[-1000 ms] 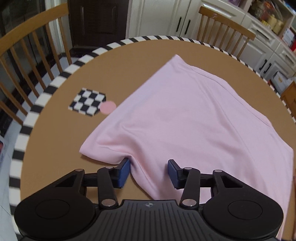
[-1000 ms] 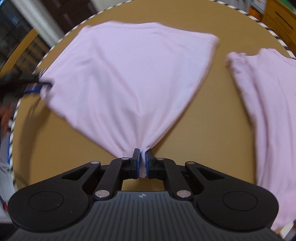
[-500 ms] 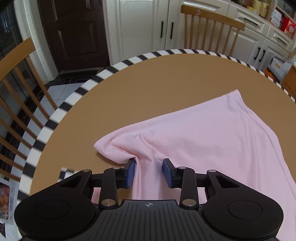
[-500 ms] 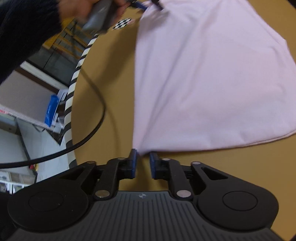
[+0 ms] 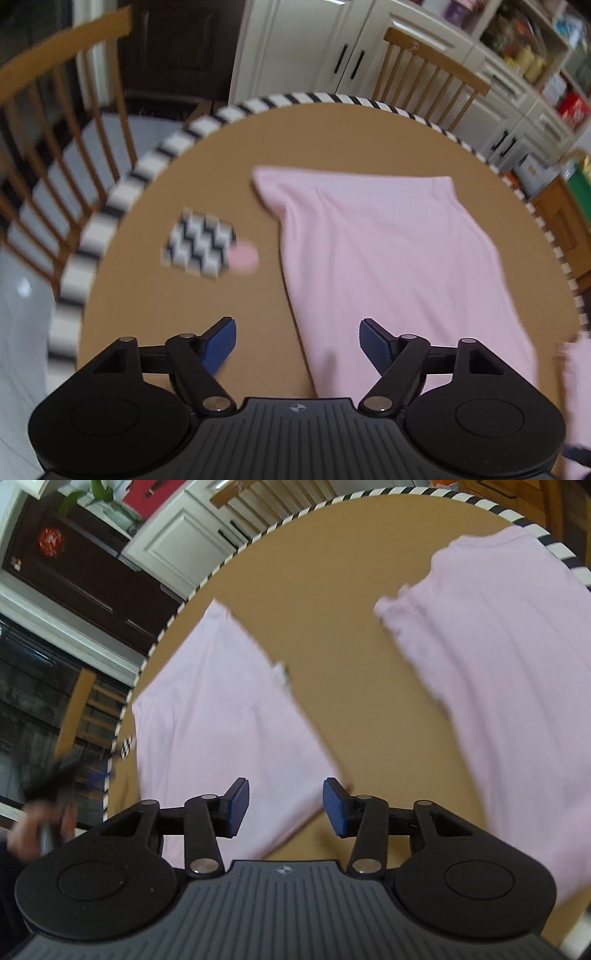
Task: Fold clothes
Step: 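Open both grippers and move them to the end of the folded shirt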
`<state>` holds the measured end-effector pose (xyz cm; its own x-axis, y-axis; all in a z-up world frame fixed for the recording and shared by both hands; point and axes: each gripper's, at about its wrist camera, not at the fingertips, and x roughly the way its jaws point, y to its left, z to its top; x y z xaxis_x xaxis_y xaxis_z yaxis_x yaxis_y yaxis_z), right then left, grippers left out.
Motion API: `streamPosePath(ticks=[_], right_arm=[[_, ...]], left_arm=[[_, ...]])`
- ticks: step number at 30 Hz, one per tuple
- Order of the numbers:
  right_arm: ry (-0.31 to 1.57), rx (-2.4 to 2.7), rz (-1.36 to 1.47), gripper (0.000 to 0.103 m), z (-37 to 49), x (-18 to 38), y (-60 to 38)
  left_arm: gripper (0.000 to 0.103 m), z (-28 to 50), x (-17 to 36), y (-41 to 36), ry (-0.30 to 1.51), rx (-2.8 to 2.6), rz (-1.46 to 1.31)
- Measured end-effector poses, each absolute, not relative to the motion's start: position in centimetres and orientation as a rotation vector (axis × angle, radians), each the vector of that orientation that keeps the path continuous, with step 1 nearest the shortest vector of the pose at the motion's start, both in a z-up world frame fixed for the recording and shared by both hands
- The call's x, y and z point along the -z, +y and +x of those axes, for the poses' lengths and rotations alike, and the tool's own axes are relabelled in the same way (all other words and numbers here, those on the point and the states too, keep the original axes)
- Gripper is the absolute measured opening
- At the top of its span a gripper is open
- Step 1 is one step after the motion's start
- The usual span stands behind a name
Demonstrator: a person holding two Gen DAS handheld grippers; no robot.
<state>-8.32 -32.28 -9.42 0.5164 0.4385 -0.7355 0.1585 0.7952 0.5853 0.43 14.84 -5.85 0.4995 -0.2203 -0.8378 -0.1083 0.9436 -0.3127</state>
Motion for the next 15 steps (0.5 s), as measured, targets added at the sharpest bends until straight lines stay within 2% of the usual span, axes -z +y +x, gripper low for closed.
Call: streamPosePath(ticks=[6,11,13,15], right_arm=[[1.073,-0.237,0.53,0.049,-5.6,10.7,-32.1],[1.104,-0.282,0.472,0.047,-5.8,11.4,-31.9],[1.116,-0.3,0.448,0.038,-5.8,11.7,-31.8],[1.128,-0.318,0.425,0.018,-5.9,11.9,-31.8]], left_arm=[[0.079,-9.6,7.9,12.2,1.116,0.068,-0.497],[0.08,-13.3,8.5,10.4,1.091,0.017,-0.539],[0.08,-14.2,8.5,9.9,1.085,-0.005,-0.553],[0.08,-14.9,8.5,9.5,1.084,-0.01,-0.585]])
